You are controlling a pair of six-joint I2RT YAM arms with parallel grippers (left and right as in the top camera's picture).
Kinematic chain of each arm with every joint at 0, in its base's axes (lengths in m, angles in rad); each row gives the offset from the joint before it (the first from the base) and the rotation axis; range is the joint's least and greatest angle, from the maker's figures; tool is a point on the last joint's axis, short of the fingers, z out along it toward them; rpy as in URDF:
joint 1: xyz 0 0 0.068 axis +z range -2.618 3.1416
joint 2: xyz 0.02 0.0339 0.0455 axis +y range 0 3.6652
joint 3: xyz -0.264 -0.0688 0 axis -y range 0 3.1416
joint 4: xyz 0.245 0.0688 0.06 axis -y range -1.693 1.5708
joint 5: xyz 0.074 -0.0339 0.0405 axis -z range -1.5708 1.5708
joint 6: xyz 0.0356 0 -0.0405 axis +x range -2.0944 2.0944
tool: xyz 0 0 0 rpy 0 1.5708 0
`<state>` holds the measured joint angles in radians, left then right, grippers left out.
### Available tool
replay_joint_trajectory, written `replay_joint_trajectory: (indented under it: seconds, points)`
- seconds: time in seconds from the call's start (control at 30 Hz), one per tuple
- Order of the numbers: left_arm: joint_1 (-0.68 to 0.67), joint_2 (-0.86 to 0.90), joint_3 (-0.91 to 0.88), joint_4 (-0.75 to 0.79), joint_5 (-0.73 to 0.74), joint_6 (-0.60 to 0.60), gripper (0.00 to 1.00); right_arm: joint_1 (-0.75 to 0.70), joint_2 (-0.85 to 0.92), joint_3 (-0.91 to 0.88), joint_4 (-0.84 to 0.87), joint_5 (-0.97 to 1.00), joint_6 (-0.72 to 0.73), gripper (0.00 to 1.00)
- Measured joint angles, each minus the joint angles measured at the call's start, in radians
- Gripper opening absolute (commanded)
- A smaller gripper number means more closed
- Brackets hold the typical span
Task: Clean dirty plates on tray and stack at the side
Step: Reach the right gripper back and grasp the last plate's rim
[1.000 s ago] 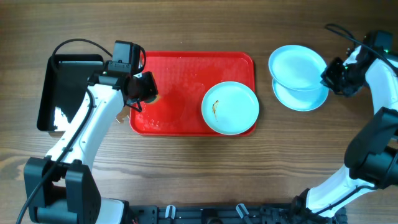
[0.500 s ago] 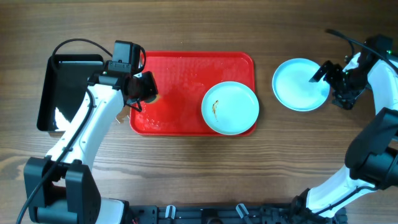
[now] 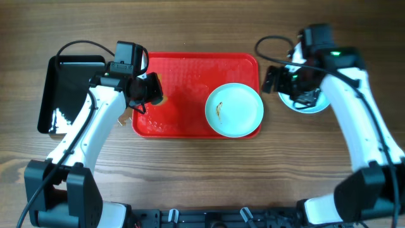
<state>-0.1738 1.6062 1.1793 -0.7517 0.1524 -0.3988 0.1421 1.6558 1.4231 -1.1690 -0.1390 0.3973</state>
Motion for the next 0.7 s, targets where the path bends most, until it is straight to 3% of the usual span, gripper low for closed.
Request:
replay_joint_trajectory:
  seconds: [0.13, 0.33, 0.4, 0.5, 0.57, 0.7]
  points:
    - [0.000, 0.000, 0.000, -0.003, 0.003, 0.000, 0.04, 0.065, 0.058, -0.068, 0.046, 0.056, 0.069, 0.61]
    - [0.000, 0.000, 0.000, -0.003, 0.003, 0.000, 0.04, 0.091, 0.103, -0.158, 0.144, 0.071, 0.112, 0.58]
    - [0.000, 0.000, 0.000, -0.003, 0.003, 0.000, 0.04, 0.091, 0.109, -0.189, 0.191, 0.073, 0.122, 0.47]
    - [0.000, 0.000, 0.000, -0.003, 0.003, 0.000, 0.04, 0.091, 0.116, -0.241, 0.239, 0.077, 0.161, 0.43]
    - [0.000, 0.000, 0.000, -0.003, 0.003, 0.000, 0.04, 0.091, 0.126, -0.256, 0.244, 0.077, 0.181, 0.35]
    - [0.000, 0.000, 0.000, -0.003, 0.003, 0.000, 0.04, 0.091, 0.127, -0.259, 0.255, 0.077, 0.213, 0.34]
